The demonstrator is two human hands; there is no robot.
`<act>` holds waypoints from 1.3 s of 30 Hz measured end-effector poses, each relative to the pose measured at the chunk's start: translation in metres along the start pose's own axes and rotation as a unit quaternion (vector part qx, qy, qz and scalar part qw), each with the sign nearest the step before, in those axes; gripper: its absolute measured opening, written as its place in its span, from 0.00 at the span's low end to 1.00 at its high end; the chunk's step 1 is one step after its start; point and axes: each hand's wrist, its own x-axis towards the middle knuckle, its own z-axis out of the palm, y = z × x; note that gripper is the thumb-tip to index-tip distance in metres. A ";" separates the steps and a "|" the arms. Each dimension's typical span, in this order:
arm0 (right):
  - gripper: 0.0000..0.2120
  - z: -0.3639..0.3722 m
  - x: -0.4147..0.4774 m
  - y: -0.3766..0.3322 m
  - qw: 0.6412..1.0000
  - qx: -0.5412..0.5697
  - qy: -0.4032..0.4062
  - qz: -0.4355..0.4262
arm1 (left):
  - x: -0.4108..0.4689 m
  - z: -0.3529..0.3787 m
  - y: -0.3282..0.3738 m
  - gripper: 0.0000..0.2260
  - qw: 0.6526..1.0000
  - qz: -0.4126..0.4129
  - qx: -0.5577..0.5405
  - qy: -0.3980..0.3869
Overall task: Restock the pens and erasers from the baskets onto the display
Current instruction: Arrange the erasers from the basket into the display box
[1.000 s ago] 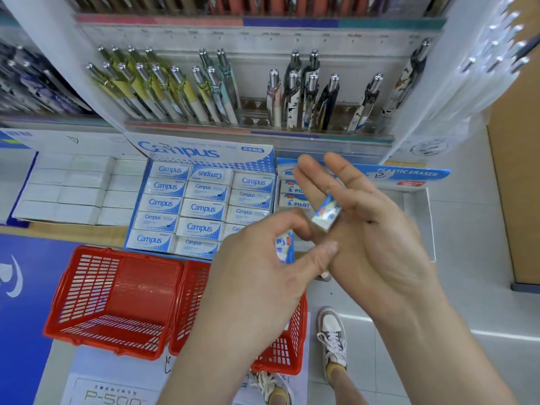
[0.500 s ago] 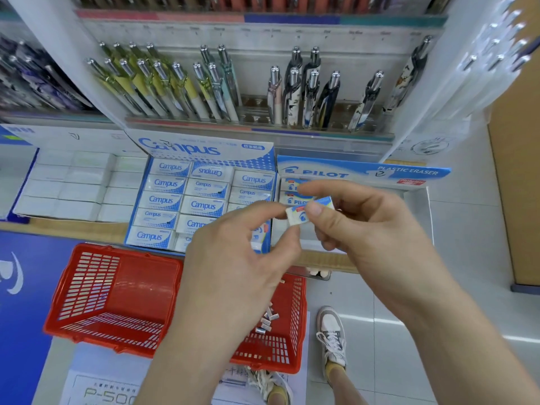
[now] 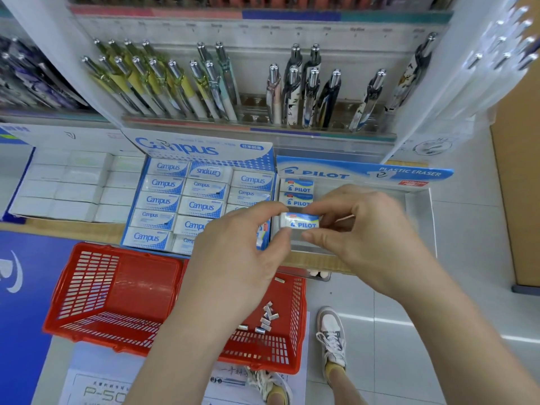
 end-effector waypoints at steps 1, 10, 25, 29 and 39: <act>0.12 0.003 0.002 0.001 1.000 -0.024 0.011 -0.017 | 0.001 0.000 0.000 0.13 1.000 -0.002 0.011 -0.002; 0.10 0.024 0.008 0.006 0.993 -0.091 0.071 -0.028 | 0.012 -0.002 0.008 0.15 0.996 -0.029 0.078 0.035; 0.13 0.035 0.015 -0.004 0.989 -0.100 0.113 0.005 | 0.018 0.010 -0.002 0.04 0.995 -0.033 0.049 0.081; 0.13 0.031 0.015 -0.009 0.991 -0.096 0.088 0.022 | 0.018 0.012 -0.001 0.04 0.995 -0.024 0.050 0.081; 0.10 0.025 0.008 -0.011 0.991 -0.117 0.061 0.024 | 0.015 0.006 0.002 0.06 0.992 -0.004 0.017 0.125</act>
